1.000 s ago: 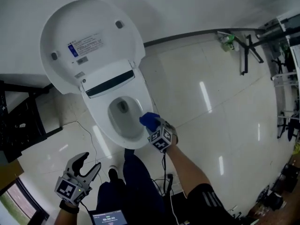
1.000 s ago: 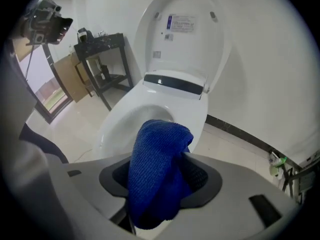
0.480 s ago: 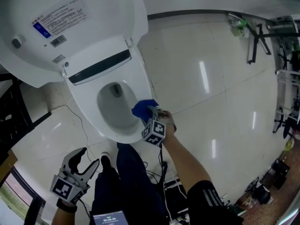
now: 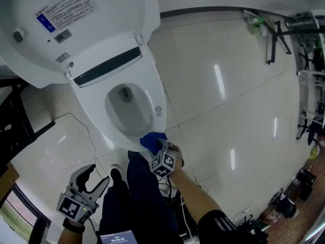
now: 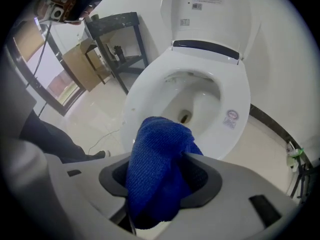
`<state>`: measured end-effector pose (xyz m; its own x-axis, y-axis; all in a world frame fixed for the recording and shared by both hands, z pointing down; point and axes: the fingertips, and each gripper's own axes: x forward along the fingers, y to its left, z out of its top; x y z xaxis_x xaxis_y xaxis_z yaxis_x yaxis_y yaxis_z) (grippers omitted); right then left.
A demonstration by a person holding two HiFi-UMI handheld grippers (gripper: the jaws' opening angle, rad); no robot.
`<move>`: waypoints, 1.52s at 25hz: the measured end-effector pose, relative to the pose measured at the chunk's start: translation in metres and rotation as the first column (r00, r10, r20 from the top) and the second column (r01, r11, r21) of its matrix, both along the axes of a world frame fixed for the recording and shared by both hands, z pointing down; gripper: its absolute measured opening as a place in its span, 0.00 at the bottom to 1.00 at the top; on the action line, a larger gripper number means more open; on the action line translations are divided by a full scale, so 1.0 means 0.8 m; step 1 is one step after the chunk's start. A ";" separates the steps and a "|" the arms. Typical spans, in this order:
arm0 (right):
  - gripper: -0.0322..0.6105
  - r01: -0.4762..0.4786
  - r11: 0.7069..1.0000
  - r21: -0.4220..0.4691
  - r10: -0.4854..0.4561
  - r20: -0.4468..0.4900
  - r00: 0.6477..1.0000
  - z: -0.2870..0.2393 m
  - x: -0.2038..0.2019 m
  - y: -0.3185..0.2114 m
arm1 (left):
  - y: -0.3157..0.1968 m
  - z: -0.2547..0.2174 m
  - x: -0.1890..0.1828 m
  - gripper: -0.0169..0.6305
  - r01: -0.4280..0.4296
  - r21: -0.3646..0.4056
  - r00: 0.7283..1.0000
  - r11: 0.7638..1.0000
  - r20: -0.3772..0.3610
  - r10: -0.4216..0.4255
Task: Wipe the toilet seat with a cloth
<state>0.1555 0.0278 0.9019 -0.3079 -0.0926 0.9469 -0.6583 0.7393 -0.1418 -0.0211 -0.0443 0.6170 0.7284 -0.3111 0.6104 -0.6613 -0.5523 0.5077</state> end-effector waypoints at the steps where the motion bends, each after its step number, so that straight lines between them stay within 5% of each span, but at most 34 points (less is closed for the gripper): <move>1: 0.44 -0.005 1.000 -0.005 0.005 -0.006 1.000 0.000 -0.011 0.011 | 0.005 0.001 -0.006 0.40 0.002 -0.001 1.000 1.000 0.003 -0.002; 12: 0.43 0.061 0.993 -0.097 -0.051 0.097 0.994 0.001 -0.144 0.070 | 0.051 -0.001 -0.059 0.40 0.061 0.007 0.998 0.998 0.030 -0.061; 18: 0.43 0.128 0.984 0.125 -0.148 0.176 0.973 -0.069 -0.195 -0.052 | 0.046 -0.015 -0.088 0.40 0.115 0.030 0.993 0.993 0.039 -0.116; 24: 0.43 0.325 0.936 0.136 -0.343 0.138 0.929 -0.028 -0.257 -0.097 | 0.041 -0.010 -0.095 0.40 0.161 0.024 0.986 0.987 0.038 -0.162; 29: 0.43 0.310 0.949 0.052 -0.315 0.158 0.936 -0.011 -0.246 -0.064 | 0.045 0.007 -0.106 0.40 0.184 -0.014 0.982 0.983 0.056 -0.183; 35: 0.43 0.451 0.892 -0.036 -0.446 0.102 0.889 -0.006 -0.174 0.029 | 0.027 0.011 -0.080 0.40 0.158 -0.019 0.987 0.987 0.037 -0.157; 38: 0.43 0.451 0.890 -0.066 -0.447 0.072 0.892 -0.004 -0.129 0.056 | 0.017 0.010 -0.058 0.40 0.126 -0.016 0.992 0.992 0.020 -0.126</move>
